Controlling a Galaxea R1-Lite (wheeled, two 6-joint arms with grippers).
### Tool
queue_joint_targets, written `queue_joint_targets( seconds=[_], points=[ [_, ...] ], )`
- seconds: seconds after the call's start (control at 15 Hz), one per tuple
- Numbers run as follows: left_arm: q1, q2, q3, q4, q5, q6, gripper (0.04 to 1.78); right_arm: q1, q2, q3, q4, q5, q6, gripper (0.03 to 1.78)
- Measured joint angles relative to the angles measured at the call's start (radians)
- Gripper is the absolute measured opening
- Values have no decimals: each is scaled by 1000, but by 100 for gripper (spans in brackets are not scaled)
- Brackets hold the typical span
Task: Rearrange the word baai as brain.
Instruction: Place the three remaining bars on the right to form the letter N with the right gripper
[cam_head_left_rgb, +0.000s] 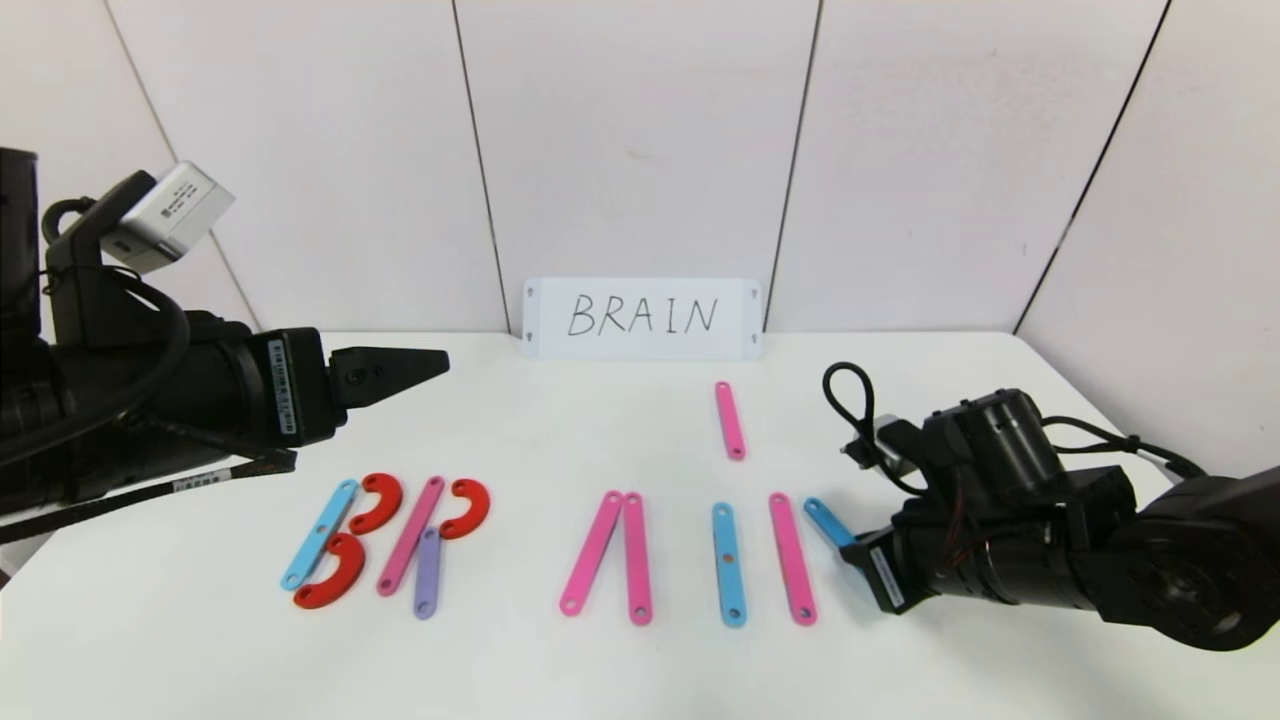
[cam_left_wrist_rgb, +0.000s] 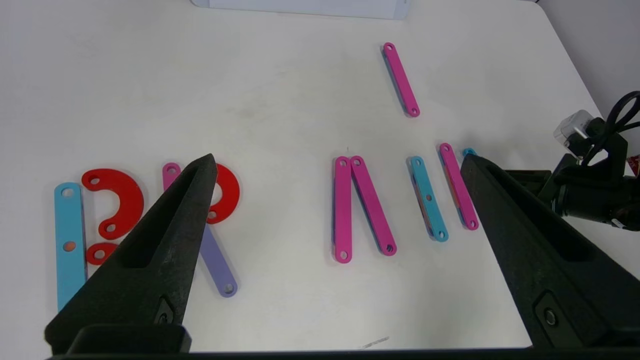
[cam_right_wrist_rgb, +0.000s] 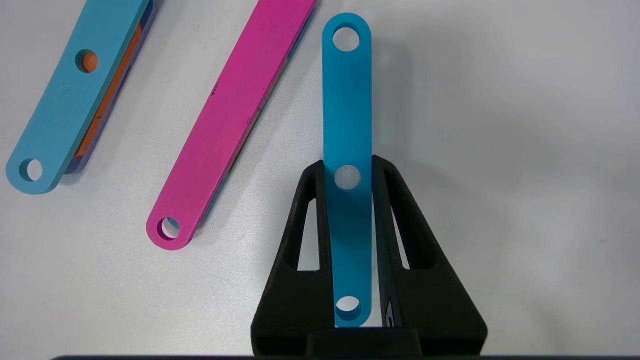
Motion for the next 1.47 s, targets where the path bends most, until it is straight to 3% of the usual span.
queue_joint_targets(
  seconds=[1.47],
  points=[
    [0,0,0,0,0,0,170,-2,27,-26,-1,14,-64,27]
  ],
)
